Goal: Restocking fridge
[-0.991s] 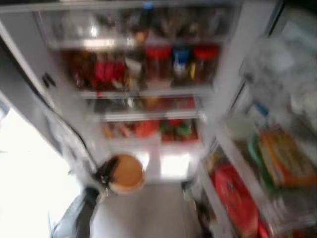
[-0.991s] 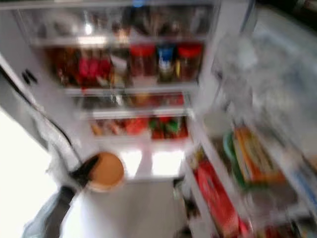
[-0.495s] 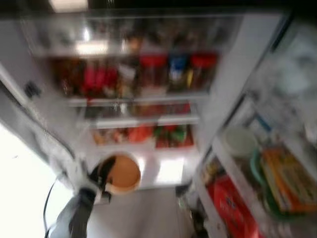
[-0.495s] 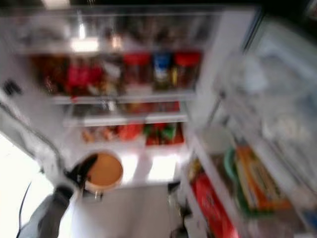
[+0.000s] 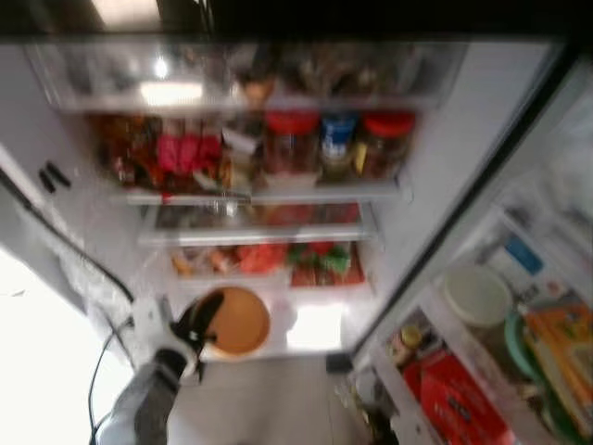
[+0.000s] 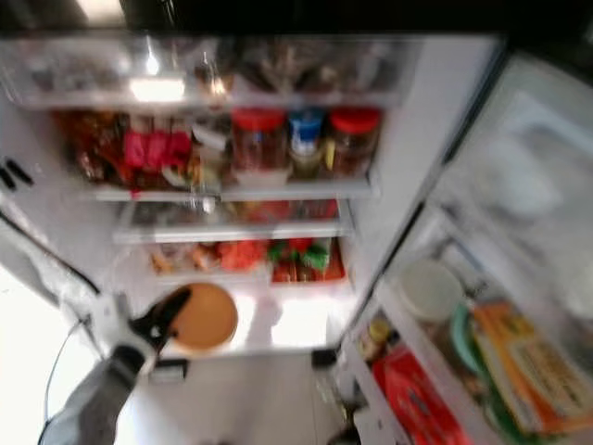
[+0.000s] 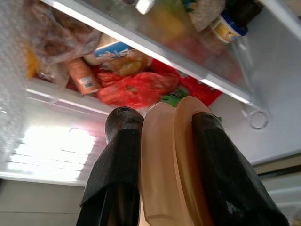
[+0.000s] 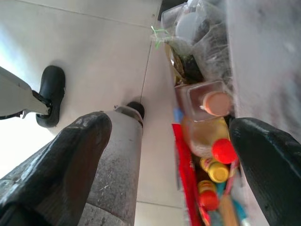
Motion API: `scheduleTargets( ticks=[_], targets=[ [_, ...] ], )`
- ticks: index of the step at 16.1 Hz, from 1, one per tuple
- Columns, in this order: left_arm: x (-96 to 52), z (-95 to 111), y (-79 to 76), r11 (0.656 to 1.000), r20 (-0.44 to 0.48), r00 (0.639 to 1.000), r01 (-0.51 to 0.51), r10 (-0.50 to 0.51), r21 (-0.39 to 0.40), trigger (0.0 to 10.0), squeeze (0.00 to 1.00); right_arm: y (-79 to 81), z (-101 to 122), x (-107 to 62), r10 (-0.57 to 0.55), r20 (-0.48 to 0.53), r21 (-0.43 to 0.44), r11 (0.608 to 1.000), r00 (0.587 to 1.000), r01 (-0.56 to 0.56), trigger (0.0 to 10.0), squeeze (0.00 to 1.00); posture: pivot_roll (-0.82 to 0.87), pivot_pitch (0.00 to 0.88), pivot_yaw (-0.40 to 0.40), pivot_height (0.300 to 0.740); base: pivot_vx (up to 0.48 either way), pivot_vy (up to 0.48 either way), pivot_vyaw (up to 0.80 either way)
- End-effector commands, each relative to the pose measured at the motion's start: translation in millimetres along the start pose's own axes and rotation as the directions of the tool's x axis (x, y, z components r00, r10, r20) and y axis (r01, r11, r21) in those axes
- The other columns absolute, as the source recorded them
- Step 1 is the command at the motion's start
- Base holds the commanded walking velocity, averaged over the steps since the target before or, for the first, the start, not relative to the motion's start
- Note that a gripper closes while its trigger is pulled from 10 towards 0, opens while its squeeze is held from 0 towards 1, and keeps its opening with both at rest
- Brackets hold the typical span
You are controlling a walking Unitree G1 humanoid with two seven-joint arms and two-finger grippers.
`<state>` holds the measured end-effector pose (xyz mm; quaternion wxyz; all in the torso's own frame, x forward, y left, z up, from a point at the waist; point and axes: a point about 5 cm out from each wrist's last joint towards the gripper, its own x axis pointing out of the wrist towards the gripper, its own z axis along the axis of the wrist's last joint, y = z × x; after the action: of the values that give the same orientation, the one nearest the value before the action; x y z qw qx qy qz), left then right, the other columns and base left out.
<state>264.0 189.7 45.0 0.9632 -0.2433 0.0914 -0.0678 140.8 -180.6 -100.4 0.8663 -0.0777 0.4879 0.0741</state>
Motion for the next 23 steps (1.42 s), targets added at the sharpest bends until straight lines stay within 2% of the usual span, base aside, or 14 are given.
scheduleTargets(
  ticks=[1,23],
  targets=[
    [1.5,-4.8,-5.1,1.0,-0.012,1.0,0.011,-0.011,-0.005,10.0,0.0,2.3,-20.1,-4.3,0.004,-0.07,0.018,1.0,0.998,-0.003,10.0,0.0,0.04,0.149,-0.05,0.74,0.0,0.0,0.0],
    [7.2,2.6,-11.4,0.999,0.03,0.999,0.021,-0.02,-0.04,10.0,0.0,3.9,-18.9,-4.0,0.006,-0.058,0.028,1.0,0.998,-0.005,10.0,0.0,0.04,0.15,-0.055,0.73,0.0,0.0,0.0]
  ],
)
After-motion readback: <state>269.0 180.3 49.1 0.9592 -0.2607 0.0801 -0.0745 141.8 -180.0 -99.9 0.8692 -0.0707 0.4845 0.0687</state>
